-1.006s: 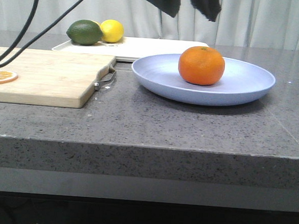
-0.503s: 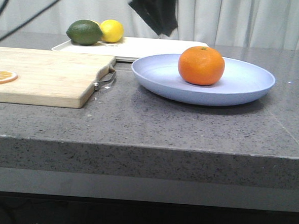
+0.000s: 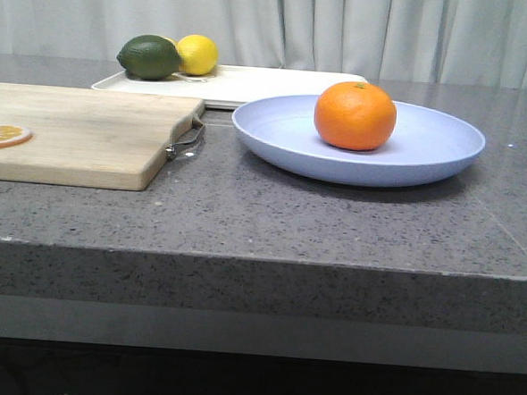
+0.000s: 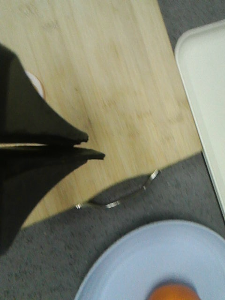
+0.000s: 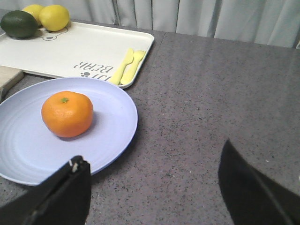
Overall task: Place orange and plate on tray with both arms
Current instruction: 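Open the left gripper and raise it away from the plate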
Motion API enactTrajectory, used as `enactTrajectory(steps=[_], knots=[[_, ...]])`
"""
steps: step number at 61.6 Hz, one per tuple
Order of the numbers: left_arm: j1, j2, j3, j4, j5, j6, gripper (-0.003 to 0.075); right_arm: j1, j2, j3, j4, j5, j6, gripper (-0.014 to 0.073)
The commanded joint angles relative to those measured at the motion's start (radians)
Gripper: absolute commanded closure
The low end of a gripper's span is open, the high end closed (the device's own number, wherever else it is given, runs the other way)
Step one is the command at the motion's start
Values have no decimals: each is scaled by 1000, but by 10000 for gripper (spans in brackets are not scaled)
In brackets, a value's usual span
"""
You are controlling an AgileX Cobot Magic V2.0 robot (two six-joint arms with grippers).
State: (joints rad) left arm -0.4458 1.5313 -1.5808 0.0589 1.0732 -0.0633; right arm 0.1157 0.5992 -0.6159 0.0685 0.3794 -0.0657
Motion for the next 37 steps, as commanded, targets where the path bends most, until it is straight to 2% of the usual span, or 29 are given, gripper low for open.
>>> enactTrajectory(steps=[1,21,37], knots=[[58,-114,65,2,-60,-12,738,-5,5,-36,5,-69,-5,21],[265,-465,505,-10,-244,-12,738,-5,5,-36,5,-53,-5,21],[302,-798,767,-15,-352,-12,738,-5,5,-36,5,-48,-5,21]])
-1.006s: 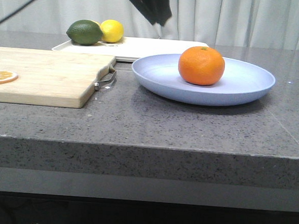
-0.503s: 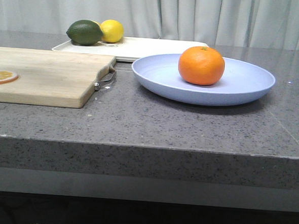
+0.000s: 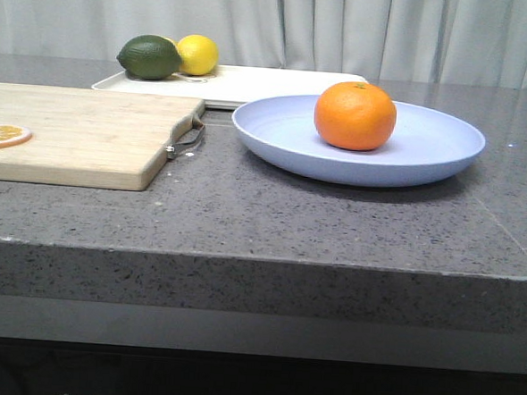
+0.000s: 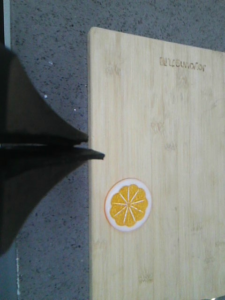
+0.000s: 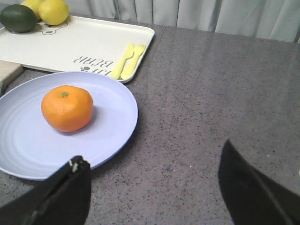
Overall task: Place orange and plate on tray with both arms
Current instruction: 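Open the left gripper and raise it away from the plate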
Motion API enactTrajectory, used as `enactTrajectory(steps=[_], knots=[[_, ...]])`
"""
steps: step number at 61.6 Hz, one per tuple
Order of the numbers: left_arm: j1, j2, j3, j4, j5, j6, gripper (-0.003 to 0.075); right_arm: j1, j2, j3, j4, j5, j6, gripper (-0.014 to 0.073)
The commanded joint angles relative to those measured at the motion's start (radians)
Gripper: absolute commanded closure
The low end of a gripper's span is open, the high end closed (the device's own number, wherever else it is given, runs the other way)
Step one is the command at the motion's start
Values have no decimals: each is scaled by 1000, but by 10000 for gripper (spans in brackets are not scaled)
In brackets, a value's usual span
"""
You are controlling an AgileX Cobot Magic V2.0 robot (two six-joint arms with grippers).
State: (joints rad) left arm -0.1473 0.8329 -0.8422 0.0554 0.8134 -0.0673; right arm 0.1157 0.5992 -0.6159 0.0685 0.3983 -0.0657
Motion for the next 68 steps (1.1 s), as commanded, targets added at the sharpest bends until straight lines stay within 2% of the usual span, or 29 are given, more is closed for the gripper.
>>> enactTrajectory(steps=[1,13,26,40,57,68], knots=[[4,-118,46,-12,-95,-8,738,-5,5,-36,5,-67,-5,21],[4,-358,190,-27,-133,-8,738,-5,5,-36,5,-66,-5,21],[4,-605,326,-55,-287,-8,738,-5,5,-36,5,-66,-5,21],[4,-697,379,-55,-334,-8,738,-5,43,-49,46,-69,-4,23],[4,-697,382,-55,-332,-8,738,-5,352,-239,132,-35,17,29],[4,-697,382,-55,-330,-8,738,-5,584,-387,132,-12,48,164]])
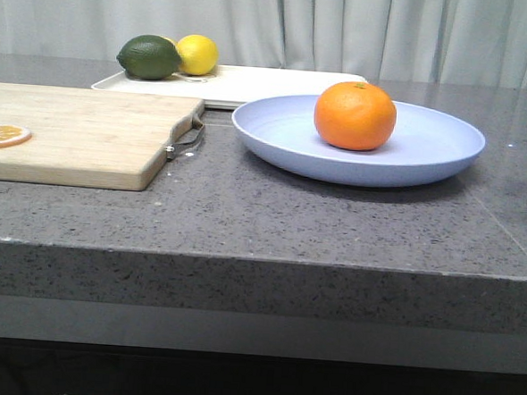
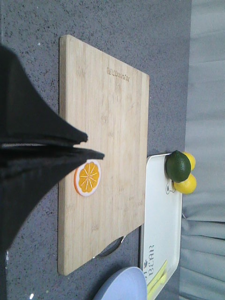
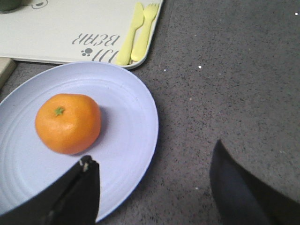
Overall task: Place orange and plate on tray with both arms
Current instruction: 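Open the left gripper and raise it away from the plate, then lower the right gripper to the plate rim nearest it and grasp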
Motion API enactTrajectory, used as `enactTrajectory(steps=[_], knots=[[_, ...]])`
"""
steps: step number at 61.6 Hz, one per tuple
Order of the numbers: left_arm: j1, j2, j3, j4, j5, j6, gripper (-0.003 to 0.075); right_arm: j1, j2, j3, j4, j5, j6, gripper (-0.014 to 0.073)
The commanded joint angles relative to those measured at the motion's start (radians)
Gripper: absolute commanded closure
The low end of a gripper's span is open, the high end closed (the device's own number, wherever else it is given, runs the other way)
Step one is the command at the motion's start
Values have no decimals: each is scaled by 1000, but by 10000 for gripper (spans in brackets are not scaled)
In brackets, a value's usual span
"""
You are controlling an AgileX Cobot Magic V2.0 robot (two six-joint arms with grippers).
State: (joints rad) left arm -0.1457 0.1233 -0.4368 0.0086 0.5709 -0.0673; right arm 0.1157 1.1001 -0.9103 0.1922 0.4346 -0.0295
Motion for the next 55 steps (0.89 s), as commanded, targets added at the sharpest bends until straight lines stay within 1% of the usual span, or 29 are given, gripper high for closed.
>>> enactTrajectory(steps=[1,4,10,15,28,36,44,50,55], knots=[[2,13,-23,-9,-88,-8,738,-5,101,-104,8,-44,12,175],[2,13,-23,-9,-88,-8,738,-12,168,-151,8,-26,22,197],[2,13,-23,-9,-88,-8,738,-41,264,-230,33,16,65,196],[2,13,-23,-9,-88,-8,738,-65,342,-287,64,66,65,196],[2,13,-23,-9,-88,-8,738,-54,496,-410,74,163,48,200],[2,13,-23,-9,-88,-8,738,-52,533,-435,87,181,39,201],[2,13,-23,-9,-88,-8,738,-52,556,-436,147,191,-29,201],[2,13,-23,-9,-88,-8,738,-52,576,-436,173,199,-44,203],[2,13,-23,-9,-88,-8,738,-52,592,-436,176,204,-44,230]])
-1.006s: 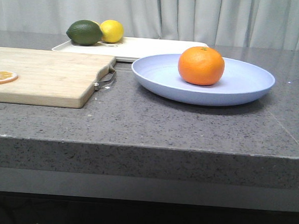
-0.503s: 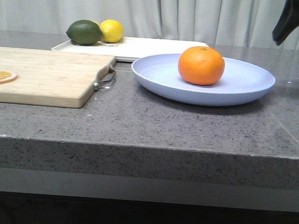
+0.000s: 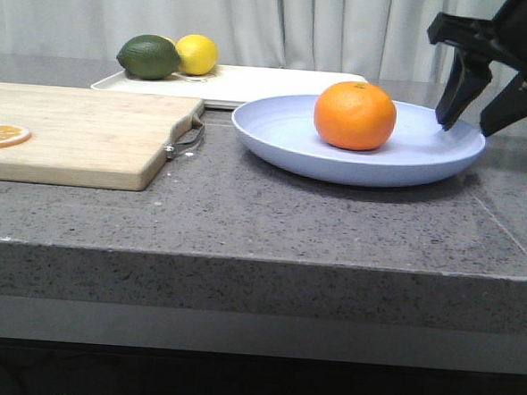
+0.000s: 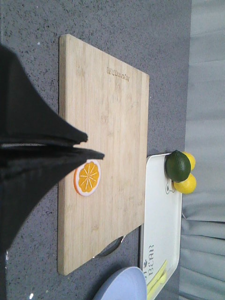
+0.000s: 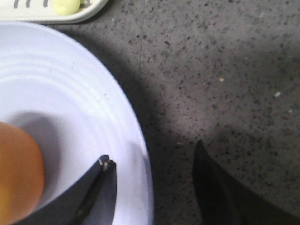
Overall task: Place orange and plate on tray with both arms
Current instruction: 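Lower the right gripper to the plate rim nearest it and grasp, then lift the plate with the orange using the right gripper toward the tray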
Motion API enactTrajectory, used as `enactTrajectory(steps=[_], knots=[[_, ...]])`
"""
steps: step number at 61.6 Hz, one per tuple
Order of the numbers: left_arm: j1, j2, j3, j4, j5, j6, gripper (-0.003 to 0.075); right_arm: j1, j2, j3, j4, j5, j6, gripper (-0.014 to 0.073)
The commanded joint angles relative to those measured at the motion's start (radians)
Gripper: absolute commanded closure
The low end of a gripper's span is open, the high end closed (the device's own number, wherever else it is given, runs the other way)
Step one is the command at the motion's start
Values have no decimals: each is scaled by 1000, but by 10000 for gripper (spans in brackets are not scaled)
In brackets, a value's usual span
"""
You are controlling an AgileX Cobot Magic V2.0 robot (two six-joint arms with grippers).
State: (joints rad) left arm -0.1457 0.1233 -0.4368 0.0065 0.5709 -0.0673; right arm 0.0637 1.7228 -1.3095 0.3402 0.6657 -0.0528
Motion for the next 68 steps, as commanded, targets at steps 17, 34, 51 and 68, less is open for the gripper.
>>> enactTrajectory(steps=[17,34,51,68], knots=[[2,13,-23,-7,-88,-8,738,0,-4,-41,44,-22,-20,494],[2,13,-23,-7,-88,-8,738,0,-4,-82,56,45,-20,685],[2,13,-21,-7,-85,-8,738,0,-4,-232,166,132,-20,686],[2,13,-18,-7,-82,-8,738,0,39,-420,271,148,-20,686]])
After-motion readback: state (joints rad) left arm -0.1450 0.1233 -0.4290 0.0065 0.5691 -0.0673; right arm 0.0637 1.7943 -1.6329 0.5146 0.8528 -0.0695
